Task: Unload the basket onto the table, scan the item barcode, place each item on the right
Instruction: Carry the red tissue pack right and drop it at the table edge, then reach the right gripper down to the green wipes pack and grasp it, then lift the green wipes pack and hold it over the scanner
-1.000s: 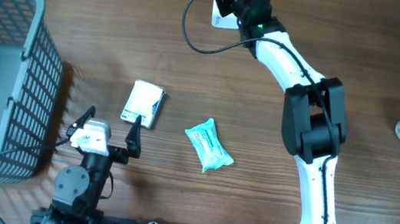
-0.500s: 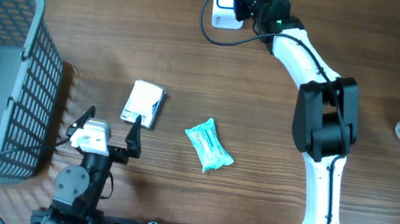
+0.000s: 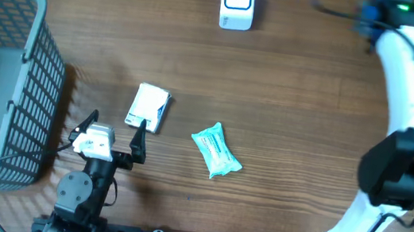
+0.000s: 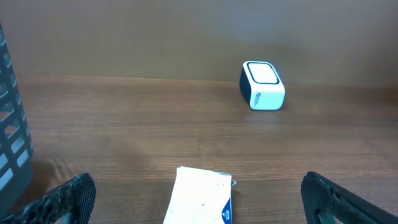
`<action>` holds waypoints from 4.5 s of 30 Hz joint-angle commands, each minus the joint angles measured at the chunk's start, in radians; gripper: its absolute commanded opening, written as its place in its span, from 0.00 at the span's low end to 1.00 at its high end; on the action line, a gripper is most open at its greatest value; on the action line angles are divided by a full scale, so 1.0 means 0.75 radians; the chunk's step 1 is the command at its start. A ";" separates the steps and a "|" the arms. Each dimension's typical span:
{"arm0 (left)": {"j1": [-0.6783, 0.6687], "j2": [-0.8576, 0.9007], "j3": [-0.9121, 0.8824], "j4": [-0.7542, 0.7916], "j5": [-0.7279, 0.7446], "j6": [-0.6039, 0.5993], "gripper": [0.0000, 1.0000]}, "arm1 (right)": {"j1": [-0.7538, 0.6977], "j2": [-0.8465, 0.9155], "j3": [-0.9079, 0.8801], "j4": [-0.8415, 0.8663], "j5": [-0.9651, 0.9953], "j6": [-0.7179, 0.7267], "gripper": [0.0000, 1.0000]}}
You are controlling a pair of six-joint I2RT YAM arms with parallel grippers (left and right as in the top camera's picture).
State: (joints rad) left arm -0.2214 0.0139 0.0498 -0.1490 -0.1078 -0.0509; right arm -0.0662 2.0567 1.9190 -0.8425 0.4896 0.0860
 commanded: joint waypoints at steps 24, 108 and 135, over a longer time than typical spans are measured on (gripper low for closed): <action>-0.004 -0.010 -0.009 0.005 -0.008 -0.013 1.00 | 0.170 -0.202 -0.414 -0.486 -1.439 -0.219 1.00; -0.004 -0.010 -0.009 0.005 -0.008 -0.013 1.00 | 0.633 -0.060 -0.562 -0.220 -0.938 0.444 0.50; -0.004 -0.010 -0.009 0.005 -0.008 -0.013 1.00 | 1.073 -0.052 -0.563 -0.214 -0.355 0.884 0.76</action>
State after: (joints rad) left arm -0.2214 0.0139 0.0494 -0.1493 -0.1078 -0.0509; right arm 0.7128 1.9995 1.4830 -1.0084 0.1688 0.6697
